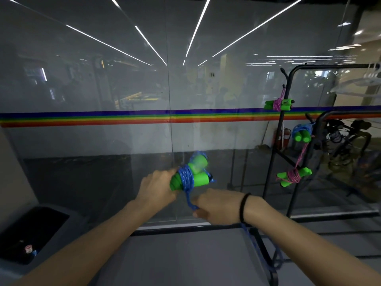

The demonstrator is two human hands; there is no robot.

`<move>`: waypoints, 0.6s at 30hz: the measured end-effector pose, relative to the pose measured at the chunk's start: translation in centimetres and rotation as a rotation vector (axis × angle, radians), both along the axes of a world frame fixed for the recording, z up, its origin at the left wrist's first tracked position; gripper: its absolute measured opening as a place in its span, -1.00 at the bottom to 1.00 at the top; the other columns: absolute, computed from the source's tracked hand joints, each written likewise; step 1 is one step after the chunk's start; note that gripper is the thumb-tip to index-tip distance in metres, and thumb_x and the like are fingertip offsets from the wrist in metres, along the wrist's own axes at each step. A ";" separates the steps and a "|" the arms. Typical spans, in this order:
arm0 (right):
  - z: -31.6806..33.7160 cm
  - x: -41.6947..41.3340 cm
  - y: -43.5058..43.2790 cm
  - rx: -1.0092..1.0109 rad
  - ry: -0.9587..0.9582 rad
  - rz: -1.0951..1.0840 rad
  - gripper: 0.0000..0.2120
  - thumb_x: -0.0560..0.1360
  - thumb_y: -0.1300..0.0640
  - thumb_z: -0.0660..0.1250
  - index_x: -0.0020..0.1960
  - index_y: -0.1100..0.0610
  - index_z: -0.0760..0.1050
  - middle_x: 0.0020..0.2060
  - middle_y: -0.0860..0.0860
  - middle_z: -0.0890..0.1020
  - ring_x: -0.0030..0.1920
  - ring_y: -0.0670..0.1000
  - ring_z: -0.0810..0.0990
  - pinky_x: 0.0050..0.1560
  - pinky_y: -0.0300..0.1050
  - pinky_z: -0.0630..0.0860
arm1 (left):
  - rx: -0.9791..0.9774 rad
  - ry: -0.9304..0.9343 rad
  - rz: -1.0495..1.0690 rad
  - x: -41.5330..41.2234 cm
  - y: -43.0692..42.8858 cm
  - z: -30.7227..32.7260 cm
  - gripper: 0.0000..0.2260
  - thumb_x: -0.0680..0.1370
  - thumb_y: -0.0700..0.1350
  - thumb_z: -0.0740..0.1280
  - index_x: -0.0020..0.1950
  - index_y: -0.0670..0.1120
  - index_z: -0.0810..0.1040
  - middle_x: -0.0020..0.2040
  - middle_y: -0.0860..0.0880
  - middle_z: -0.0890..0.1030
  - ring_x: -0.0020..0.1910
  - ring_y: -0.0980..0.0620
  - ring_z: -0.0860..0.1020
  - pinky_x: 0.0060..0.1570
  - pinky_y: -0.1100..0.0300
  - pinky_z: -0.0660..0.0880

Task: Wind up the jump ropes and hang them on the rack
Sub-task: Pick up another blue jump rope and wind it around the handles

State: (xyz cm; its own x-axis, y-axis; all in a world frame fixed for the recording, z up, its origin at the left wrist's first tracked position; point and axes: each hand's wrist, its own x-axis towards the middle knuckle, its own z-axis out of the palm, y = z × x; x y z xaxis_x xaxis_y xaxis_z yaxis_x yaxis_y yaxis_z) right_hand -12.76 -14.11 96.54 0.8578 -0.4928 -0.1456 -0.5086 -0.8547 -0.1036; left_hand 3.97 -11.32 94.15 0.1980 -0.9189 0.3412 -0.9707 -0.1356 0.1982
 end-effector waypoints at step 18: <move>-1.1 -1.9 -7.8 0.767 -0.801 -0.010 -0.86 0.13 -0.10 0.53 -0.42 -0.08 0.63 -0.55 -0.21 0.57 -0.47 -0.27 0.51 -0.32 -0.30 0.45 | -0.134 0.657 -0.456 -1.9 1.9 -1.1 -0.65 0.18 -0.02 0.56 -0.08 0.03 0.60 -0.16 0.17 0.68 -0.22 0.33 0.55 -0.15 0.27 0.54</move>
State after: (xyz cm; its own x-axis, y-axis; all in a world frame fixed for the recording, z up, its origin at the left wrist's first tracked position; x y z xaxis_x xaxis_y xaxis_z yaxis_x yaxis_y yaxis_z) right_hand -14.66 -21.90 95.49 0.8369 -0.5170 0.1798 -0.0642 -0.4189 -0.9058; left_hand 2.12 -9.38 93.09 0.0117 -0.9172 0.3983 -0.6041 0.3110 0.7338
